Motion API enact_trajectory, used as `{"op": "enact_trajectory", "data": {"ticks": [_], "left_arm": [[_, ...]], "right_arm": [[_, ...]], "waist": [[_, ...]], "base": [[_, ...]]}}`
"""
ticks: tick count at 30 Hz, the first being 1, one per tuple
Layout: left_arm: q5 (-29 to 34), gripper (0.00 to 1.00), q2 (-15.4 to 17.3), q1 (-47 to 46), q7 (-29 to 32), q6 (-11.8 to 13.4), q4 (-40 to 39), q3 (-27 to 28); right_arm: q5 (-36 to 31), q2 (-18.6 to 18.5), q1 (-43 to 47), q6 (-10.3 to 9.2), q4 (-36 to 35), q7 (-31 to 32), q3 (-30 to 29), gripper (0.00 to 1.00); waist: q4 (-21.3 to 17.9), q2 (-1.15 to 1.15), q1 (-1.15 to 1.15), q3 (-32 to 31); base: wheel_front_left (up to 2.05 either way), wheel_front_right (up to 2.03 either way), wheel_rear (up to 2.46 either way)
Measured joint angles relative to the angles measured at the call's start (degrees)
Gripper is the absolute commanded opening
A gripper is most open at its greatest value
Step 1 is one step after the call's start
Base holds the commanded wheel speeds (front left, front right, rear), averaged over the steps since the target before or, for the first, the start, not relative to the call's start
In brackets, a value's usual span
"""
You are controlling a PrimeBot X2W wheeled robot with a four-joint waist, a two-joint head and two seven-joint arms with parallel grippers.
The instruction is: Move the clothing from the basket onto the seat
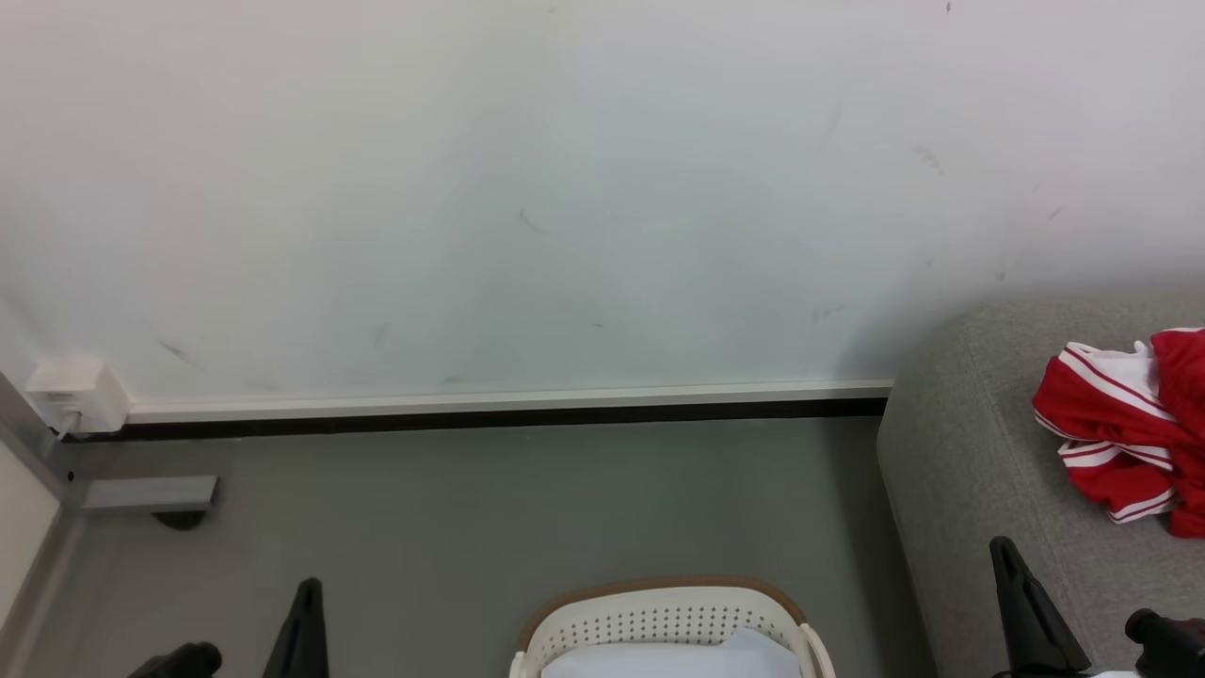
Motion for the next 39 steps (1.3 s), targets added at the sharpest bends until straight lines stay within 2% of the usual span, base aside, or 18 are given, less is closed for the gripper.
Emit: {"op": "enact_trajectory", "data": {"ticks": [20,39], "left_arm": [[-17.66,0.0,0.01,-0.65,4.36,0.08,-2.81,0.58],[-31.01,0.0,0.05,-1.59,7.88,0.08,-4.49,1.34]], "right_arm": [[16.04,1.08,-1.29,0.0,0.29,4.05,-3.32,0.0],[28.48,1.85,-2.4,-0.01,0.43,7.08,-5.61,0.0]], "waist": [[0.34,0.0,0.01,0.35],[0.66,0.0,0.0,0.68]], "base": [[0.0,0.0,0.0],[0.0,0.0,0.0]]}}
